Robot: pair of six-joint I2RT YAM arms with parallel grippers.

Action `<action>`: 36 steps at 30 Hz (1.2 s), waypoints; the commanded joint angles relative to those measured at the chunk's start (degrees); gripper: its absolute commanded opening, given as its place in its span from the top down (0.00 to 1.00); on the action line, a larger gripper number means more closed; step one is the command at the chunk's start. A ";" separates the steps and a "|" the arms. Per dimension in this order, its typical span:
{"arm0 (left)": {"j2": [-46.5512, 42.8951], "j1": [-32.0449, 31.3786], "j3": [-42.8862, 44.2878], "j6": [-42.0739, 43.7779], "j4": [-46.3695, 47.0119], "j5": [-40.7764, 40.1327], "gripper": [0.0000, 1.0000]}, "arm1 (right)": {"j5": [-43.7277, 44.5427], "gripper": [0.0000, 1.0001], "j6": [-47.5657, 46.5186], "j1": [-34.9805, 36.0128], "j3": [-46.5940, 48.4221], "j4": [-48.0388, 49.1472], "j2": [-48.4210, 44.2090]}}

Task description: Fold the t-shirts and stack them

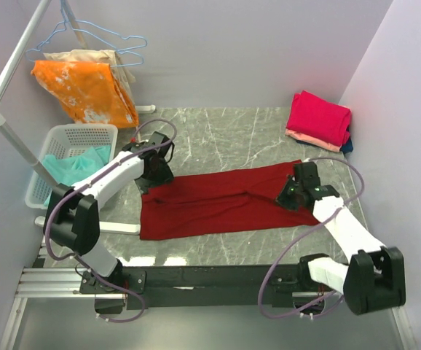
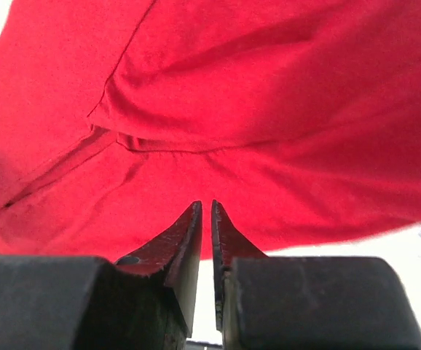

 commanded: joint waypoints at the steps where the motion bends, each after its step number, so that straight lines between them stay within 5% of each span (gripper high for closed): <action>1: 0.67 -0.69 2.07 1.81 1.30 1.05 0.27 | 3.84 0.81 0.70 3.89 0.32 6.61 5.09; 6: 1.11 -0.70 2.69 2.69 0.95 0.79 0.27 | 7.44 0.79 0.61 5.39 2.16 9.08 12.57; 12: 1.90 -0.70 3.48 3.13 1.03 0.61 0.27 | 10.25 0.61 0.78 5.48 4.63 9.61 16.18; 36: 3.84 -0.70 4.27 4.01 0.68 -0.18 0.28 | 12.37 0.65 1.05 5.48 8.67 12.51 22.69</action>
